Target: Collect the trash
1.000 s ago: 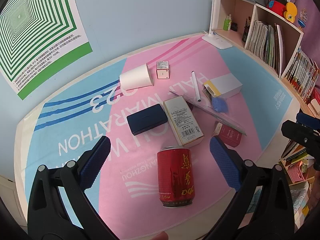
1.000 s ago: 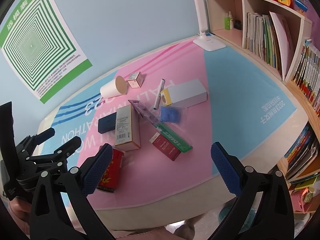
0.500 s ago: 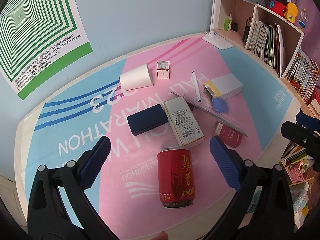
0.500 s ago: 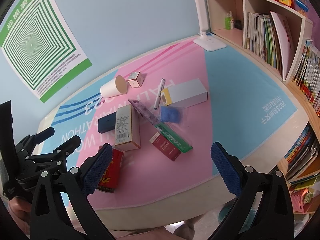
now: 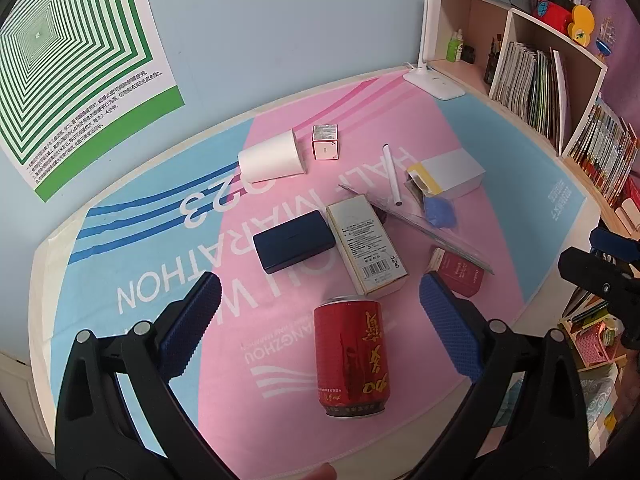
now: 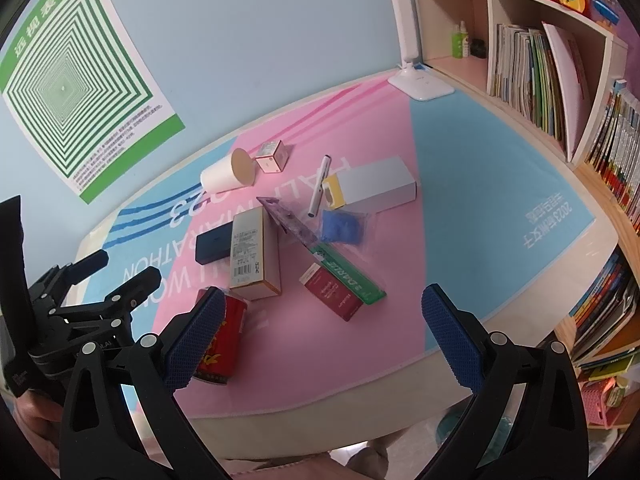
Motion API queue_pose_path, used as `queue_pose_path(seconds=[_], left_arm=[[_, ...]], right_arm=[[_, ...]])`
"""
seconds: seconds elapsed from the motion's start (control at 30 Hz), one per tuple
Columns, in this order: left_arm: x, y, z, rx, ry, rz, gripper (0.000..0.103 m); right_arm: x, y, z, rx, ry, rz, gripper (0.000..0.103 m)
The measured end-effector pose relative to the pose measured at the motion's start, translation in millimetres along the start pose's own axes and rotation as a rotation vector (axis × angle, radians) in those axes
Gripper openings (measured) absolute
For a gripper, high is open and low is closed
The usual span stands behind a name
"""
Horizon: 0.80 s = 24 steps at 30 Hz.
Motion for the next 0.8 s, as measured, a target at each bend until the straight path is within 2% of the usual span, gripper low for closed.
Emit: queue_pose_path(seconds=[0.5,0.8], left_arm=[[1,0,2,-0.001,0.003,-0.005,0.097],[9,-3,-12,0.008,-0.007,-0.036,0.097]], right_arm=[[0,0,-1,-0.007,0.0,-0.002,0.097],[11,-2,-3,-0.044,0.001,-0.032,0.097]])
Point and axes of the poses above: each gripper's, at about its wrist camera, not at the fingertips, and x roughly the way its jaws point, z to its right, y to its top, the point moved 6 cm from there along x, roughly the way its jaws point, and after that the axes turned 15 degrees about -y, right-handed, at the moved point
